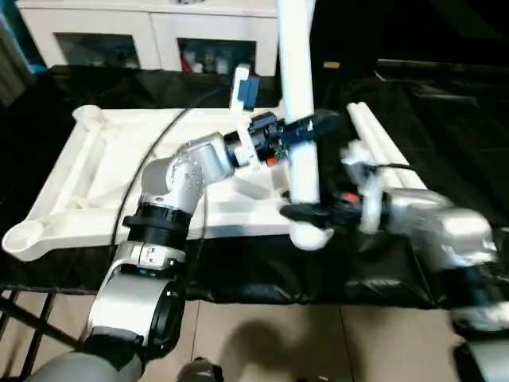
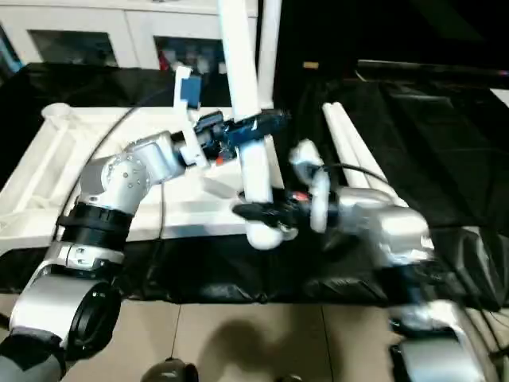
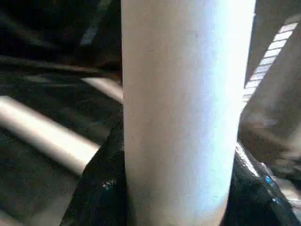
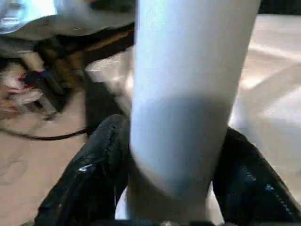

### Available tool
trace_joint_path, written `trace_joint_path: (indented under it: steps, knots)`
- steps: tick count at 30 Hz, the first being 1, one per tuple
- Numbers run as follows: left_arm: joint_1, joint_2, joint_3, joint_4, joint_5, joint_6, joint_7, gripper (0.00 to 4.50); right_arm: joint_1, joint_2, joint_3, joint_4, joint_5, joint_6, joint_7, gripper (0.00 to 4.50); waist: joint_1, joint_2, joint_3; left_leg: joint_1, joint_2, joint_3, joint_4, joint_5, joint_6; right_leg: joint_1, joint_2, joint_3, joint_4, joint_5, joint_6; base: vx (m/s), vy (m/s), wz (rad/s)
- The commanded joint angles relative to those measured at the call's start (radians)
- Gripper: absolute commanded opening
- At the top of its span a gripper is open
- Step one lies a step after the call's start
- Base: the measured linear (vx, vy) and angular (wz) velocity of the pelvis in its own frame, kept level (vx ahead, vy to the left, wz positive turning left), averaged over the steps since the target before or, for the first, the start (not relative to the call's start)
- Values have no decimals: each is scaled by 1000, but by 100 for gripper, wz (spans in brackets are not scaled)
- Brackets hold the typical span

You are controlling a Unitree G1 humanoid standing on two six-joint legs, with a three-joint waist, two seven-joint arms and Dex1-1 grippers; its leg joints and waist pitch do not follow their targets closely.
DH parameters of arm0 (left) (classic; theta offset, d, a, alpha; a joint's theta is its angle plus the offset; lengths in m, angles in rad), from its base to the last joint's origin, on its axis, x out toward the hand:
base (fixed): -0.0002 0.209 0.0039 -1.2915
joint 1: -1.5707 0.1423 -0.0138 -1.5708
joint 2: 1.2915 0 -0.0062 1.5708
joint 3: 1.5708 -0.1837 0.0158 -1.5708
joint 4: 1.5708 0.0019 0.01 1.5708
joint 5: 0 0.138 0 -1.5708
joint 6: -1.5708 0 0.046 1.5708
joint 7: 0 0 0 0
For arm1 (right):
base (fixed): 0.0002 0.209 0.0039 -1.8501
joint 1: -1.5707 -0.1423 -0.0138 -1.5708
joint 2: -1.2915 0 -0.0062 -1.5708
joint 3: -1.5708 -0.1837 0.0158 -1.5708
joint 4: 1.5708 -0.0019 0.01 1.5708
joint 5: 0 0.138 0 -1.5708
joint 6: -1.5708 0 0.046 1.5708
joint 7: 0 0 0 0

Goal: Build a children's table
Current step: Insert table leg to table base

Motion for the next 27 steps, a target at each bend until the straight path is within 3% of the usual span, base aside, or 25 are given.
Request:
trace_joint_path:
  steps: [1, 3, 7, 9, 12, 20, 27]
  knots:
    - [-15, 6, -15, -4, 28, -21, 42, 185, -21, 5, -3, 11, -37, -40, -59, 306, -4, -16, -93, 26, 57, -32, -62, -108, 24, 51, -69, 45, -63, -154, -220, 0, 0, 0]
    - [-16, -8, -17, -29, 40, -11, 86, 185, -40, 40, -10, 43, -77, -73, -160, 309, -6, -23, -95, 27, 57, -30, -62, -88, 28, 51, -69, 45, -57, -124, -230, 0, 0, 0]
    - [-20, -18, -30, -40, 62, -18, 130, 184, -53, 73, -13, 73, -104, -76, -231, 311, -2, -20, -94, 29, 55, -27, -60, -93, 43, 51, -68, 46, -58, -108, -241, 0, 0, 0]
    - [-22, -18, -34, -40, 70, -23, 140, 184, -53, 74, -8, 74, -107, -70, -233, 311, -3, -25, -94, 28, 56, -28, -62, -99, 44, 52, -67, 46, -59, -114, -234, 0, 0, 0]
    - [-25, -23, -36, -42, 86, -34, 158, 184, -53, 79, 8, 82, -116, -64, -240, 311, -4, -23, -93, 26, 55, -29, -62, -105, 37, 53, -68, 46, -59, -121, -225, 0, 0, 0]
    - [-33, -23, -39, -33, 102, -43, 188, 184, -49, 80, 50, 93, -130, -23, -223, 232, -4, -23, -94, 26, 55, -29, -62, -97, 41, 54, -68, 46, -57, -102, -228, 0, 0, 0]
    - [-36, -19, -42, -39, 100, -45, 180, 184, -58, 91, 16, 95, -92, -20, -215, 194, -4, -24, -94, 27, 55, -29, -62, -110, 38, 54, -69, 46, -59, -115, -230, 0, 0, 0]
